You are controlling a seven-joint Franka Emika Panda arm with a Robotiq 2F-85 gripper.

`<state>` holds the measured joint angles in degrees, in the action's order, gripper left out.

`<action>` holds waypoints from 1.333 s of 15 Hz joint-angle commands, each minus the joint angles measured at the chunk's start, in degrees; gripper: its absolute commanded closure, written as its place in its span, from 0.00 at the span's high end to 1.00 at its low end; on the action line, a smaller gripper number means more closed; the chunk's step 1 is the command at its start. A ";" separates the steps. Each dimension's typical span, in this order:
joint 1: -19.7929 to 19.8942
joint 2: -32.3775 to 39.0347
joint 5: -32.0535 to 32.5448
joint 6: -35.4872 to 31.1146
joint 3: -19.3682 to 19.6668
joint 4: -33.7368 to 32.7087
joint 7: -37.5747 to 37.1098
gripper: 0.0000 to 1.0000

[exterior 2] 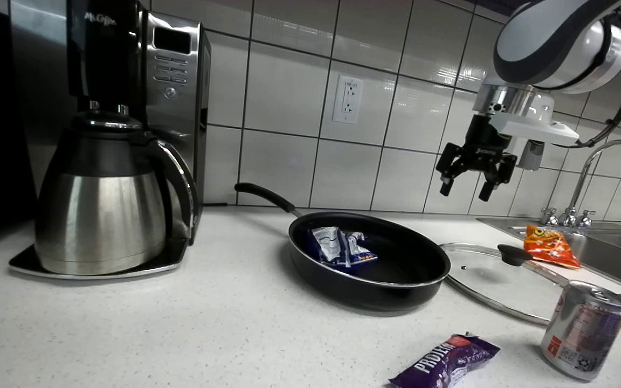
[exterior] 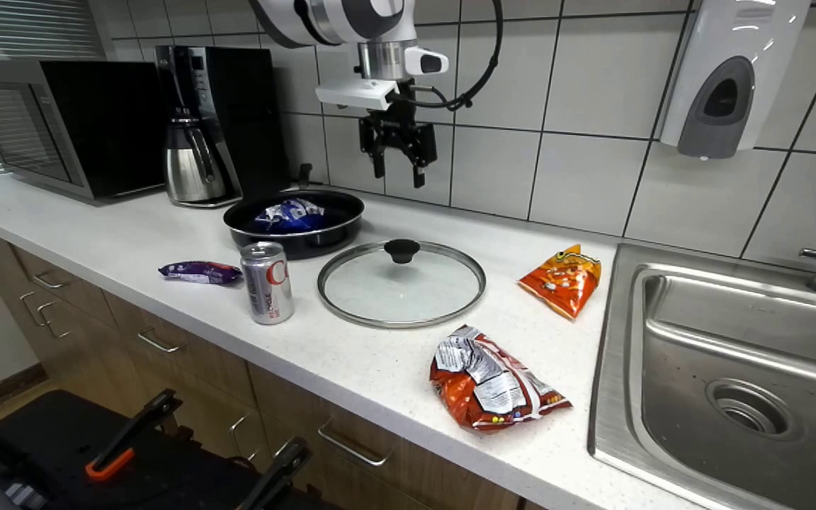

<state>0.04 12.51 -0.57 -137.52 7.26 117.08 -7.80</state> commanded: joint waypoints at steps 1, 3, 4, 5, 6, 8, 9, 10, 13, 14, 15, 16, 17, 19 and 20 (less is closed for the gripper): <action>2.26 -2.96 3.08 0.29 1.68 3.11 -4.27 1.00; 3.01 -2.77 4.42 -0.01 2.88 3.32 -6.11 1.00; 3.28 -2.50 5.27 0.00 3.49 3.16 -7.42 1.00; 3.59 -2.28 6.23 -0.21 4.35 3.15 -9.44 1.00; 3.98 -2.23 6.39 -0.47 4.91 3.17 -10.97 1.00; 4.76 -1.90 6.19 -1.10 6.12 3.10 -14.46 1.00; 5.09 -1.68 6.10 -1.62 6.84 3.18 -16.83 1.00; 5.53 -1.44 5.33 -1.61 7.29 3.01 -18.32 1.00; 6.22 -0.42 5.50 -1.63 9.18 2.71 -25.52 1.00; 6.47 -0.40 4.13 -1.33 9.32 2.70 -27.13 1.00; 6.55 -0.15 4.80 -0.58 8.63 2.10 -22.90 1.00; 6.79 -0.05 4.77 -0.59 8.84 2.13 -24.32 1.00; 6.89 0.00 4.74 -0.59 8.96 2.15 -25.07 1.00; 6.89 0.01 4.67 -0.59 8.98 2.15 -25.74 1.00; 6.89 0.01 4.65 -0.59 8.98 2.15 -25.83 1.00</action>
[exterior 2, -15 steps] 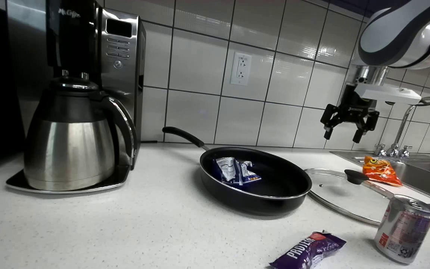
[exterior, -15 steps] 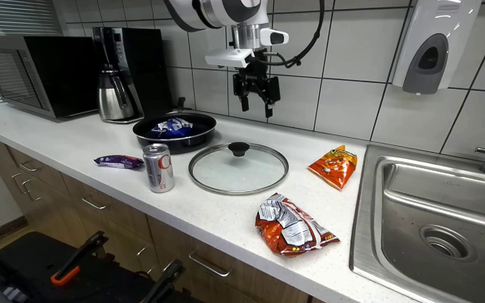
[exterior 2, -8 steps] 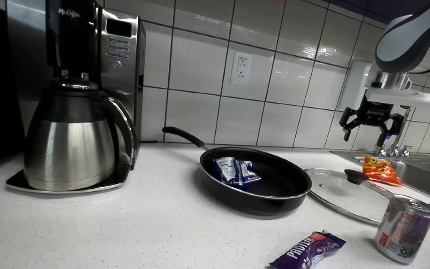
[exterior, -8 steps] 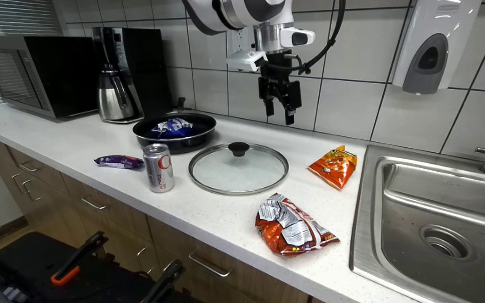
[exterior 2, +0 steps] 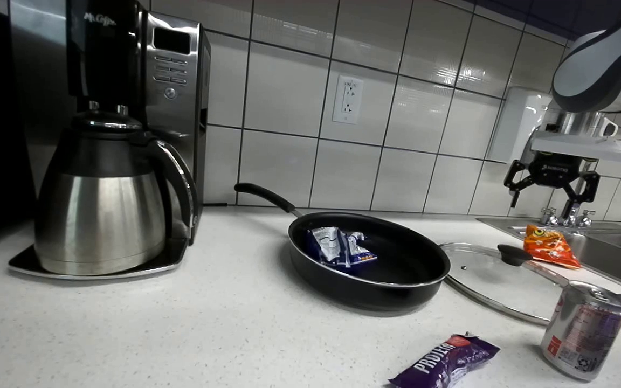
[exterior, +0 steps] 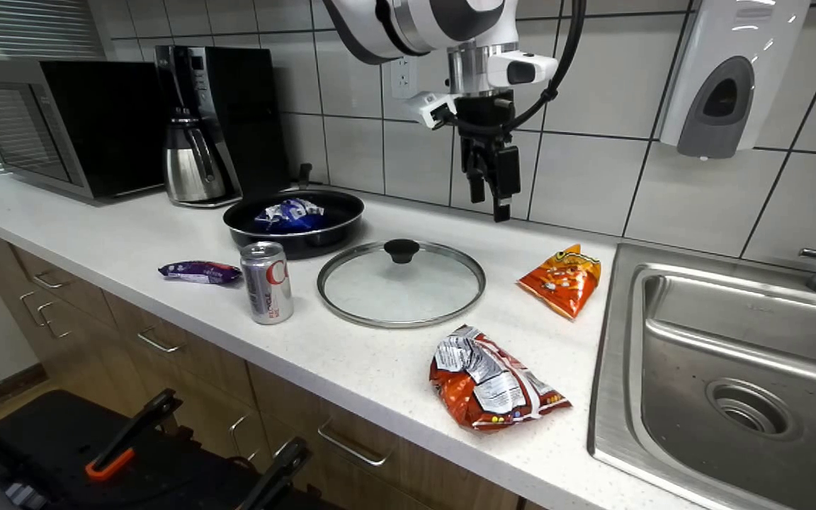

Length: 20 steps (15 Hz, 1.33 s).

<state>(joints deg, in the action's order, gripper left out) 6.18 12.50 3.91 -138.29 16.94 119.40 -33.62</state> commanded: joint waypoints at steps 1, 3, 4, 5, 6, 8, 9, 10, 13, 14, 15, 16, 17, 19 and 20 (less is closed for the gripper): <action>0.75 0.01 0.15 0.17 -0.70 -0.18 -0.05 1.00; 0.75 0.01 0.14 0.17 -0.70 -0.18 -0.09 1.00; 0.75 0.01 0.14 0.17 -0.70 -0.18 -0.11 1.00; 0.75 0.02 0.14 0.17 -0.70 -0.18 -0.11 1.00; 0.75 0.01 0.14 0.17 -0.70 -0.18 -0.12 1.00; 0.27 1.73 1.41 -0.17 0.17 -2.09 -4.61 1.00; 0.39 2.59 1.27 0.56 0.39 -3.19 -6.13 1.00; 0.74 3.57 0.32 2.08 0.45 -4.58 -7.17 1.00; 0.88 6.45 0.84 3.69 1.75 -8.03 -11.92 1.00; 0.95 7.43 1.11 4.42 2.34 -9.23 -13.47 1.00; 1.13 8.31 0.88 5.29 2.72 -10.36 -14.49 1.00; 1.76 9.04 -0.13 6.43 2.79 -11.51 -14.45 1.00; 2.18 9.79 -0.60 7.70 2.88 -12.70 -14.69 1.00; 3.15 11.35 -1.16 10.67 3.22 -15.27 -15.53 1.00; 3.72 12.04 -1.44 12.55 3.19 -16.53 -15.60 1.00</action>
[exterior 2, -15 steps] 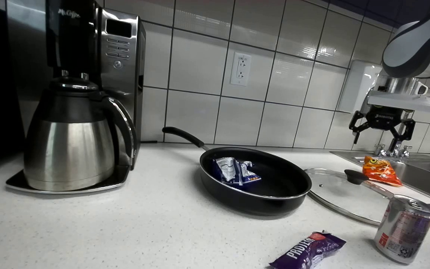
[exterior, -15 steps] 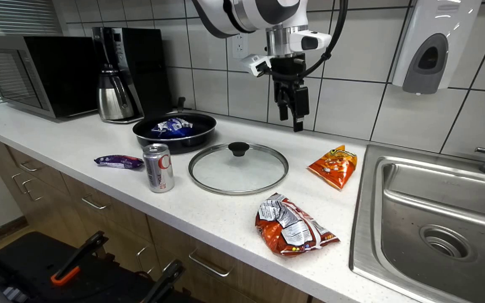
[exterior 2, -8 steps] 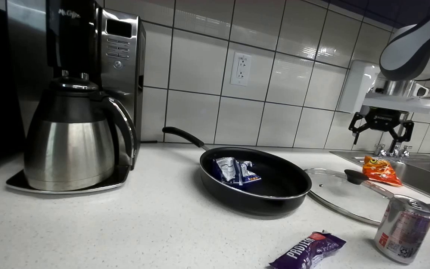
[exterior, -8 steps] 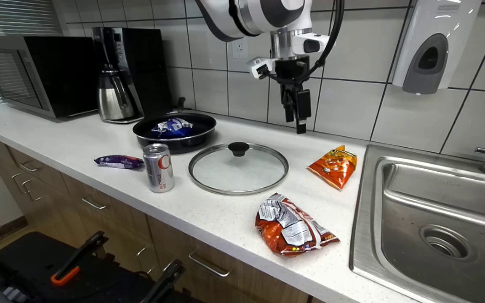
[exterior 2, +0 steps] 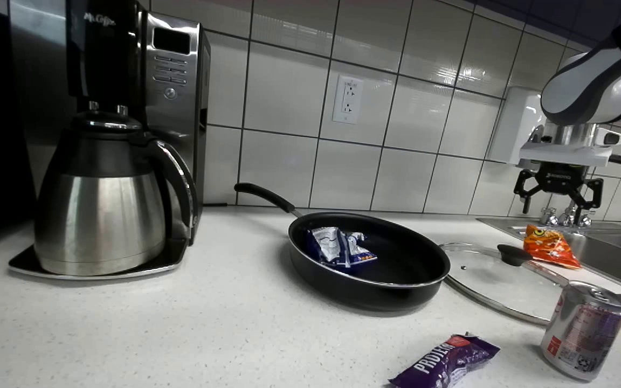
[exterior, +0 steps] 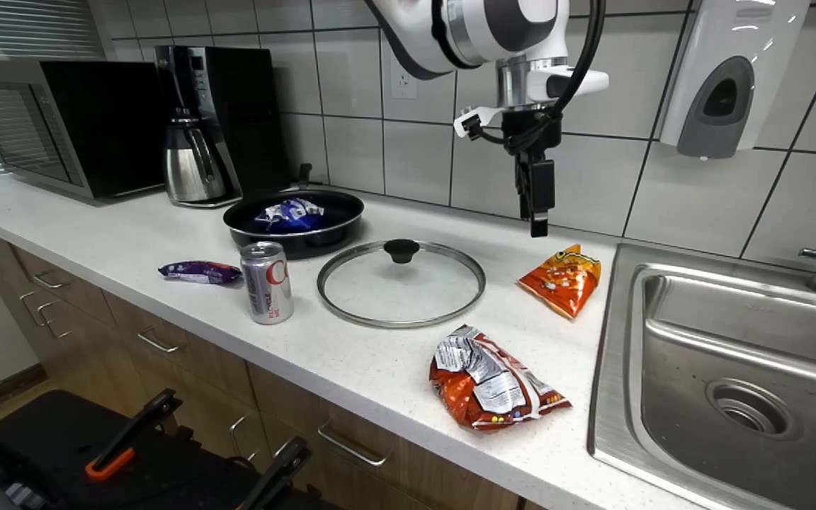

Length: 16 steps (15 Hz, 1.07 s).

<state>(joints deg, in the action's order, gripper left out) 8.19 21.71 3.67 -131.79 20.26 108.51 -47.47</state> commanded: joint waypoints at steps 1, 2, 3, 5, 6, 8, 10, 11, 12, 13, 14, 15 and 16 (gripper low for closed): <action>2.24 3.44 -1.41 7.72 -0.12 -6.71 -1.91 1.00; 2.72 4.19 -1.40 9.25 0.01 -7.75 -2.27 1.00; 3.22 4.87 -1.39 10.68 0.09 -8.82 -2.60 1.00; 3.98 6.10 -1.21 12.62 0.40 -10.59 -3.90 1.00; 4.19 6.64 -0.79 12.94 0.81 -11.24 -4.92 1.00; 4.80 7.72 -0.70 13.55 1.29 -12.49 -6.48 1.00; 5.25 8.54 -0.69 13.07 1.58 -13.02 -7.81 1.00; 5.50 8.99 -0.77 13.00 1.57 -13.40 -8.35 1.00; 5.80 9.46 -1.00 12.88 1.48 -13.72 -8.66 1.00; 6.20 9.83 -1.45 12.95 1.13 -14.13 -8.23 1.00; 6.31 10.22 -1.43 12.69 1.09 -14.49 -8.39 1.00; 6.41 10.65 -1.54 12.40 1.03 -14.91 -8.53 1.00; 6.44 10.99 -1.60 11.94 1.03 -15.21 -8.77 1.00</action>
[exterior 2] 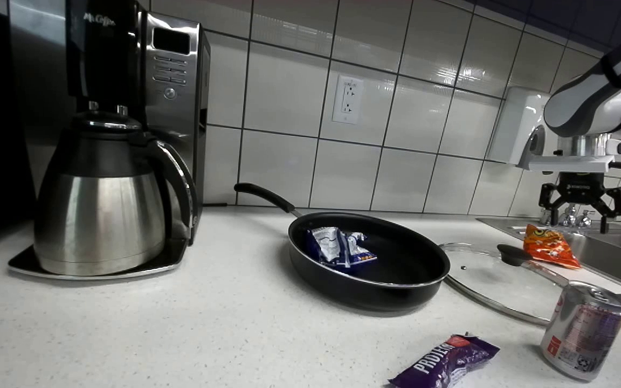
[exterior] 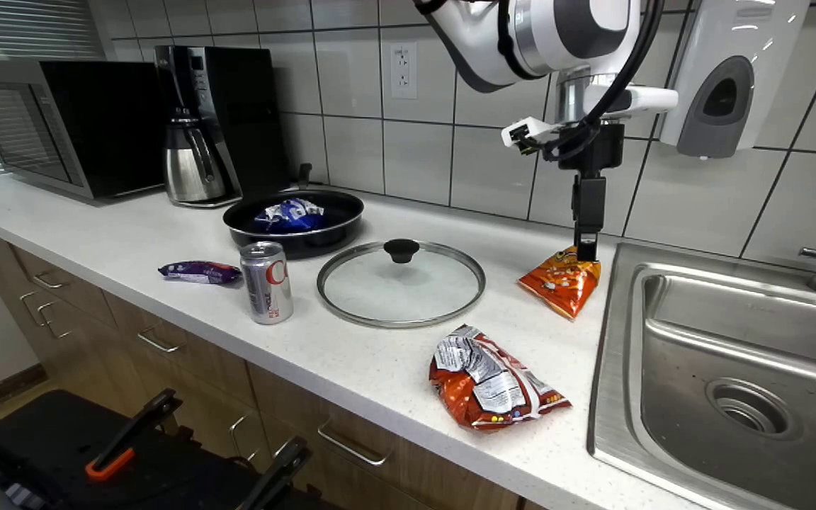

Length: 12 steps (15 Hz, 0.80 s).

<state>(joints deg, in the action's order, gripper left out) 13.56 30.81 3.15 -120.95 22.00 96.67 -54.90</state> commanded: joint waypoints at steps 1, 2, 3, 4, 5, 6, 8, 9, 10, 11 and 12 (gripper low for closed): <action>1.14 2.18 -1.29 0.79 -0.77 -3.66 -1.46 1.00; 1.17 2.53 -1.39 0.57 -0.79 -4.02 -1.58 1.00; 1.19 2.84 -1.60 0.35 -0.86 -4.20 -1.61 1.00; 1.36 3.20 -2.01 0.34 -1.01 -4.59 -1.34 1.00; 1.61 3.64 -2.60 0.44 -1.17 -5.11 -1.07 1.00; 1.78 4.05 -3.19 0.63 -1.33 -5.55 -0.87 1.00; 1.77 4.82 -3.74 0.78 -1.35 -6.05 -1.03 1.00; 1.80 5.15 -3.97 0.78 -1.33 -6.28 -1.08 1.00; 1.78 5.50 -4.12 0.69 -1.26 -6.50 -1.19 1.00; 1.89 5.75 -4.33 0.20 -1.37 -6.61 -0.72 1.00; 1.84 5.99 -4.25 -0.12 -1.33 -6.76 -0.61 1.00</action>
<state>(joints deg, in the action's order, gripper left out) 14.04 35.31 -0.23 -121.17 21.72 92.52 -55.49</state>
